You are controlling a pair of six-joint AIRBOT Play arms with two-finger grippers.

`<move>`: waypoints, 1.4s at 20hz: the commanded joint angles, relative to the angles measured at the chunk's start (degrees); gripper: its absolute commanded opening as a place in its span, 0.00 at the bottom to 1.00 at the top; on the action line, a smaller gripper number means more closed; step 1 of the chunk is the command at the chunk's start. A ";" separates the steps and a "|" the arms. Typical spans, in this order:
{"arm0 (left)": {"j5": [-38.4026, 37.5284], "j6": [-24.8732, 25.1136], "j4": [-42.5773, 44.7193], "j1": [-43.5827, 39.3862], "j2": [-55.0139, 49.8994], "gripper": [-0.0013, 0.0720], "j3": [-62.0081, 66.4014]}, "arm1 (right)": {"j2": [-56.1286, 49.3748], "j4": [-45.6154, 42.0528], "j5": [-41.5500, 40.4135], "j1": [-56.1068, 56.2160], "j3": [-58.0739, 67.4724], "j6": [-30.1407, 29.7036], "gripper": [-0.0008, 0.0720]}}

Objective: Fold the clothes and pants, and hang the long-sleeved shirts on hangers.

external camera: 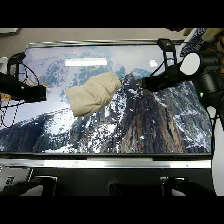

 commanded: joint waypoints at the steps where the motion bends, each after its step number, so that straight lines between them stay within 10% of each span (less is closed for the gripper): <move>1: 0.00 0.02 0.02 -0.02 0.02 0.03 -0.02 | 0.04 0.02 0.02 0.07 0.04 0.00 0.06; 28: 1.01 0.00 0.00 -0.02 0.02 0.03 -0.02 | 0.04 0.04 -0.85 0.07 0.04 0.02 0.06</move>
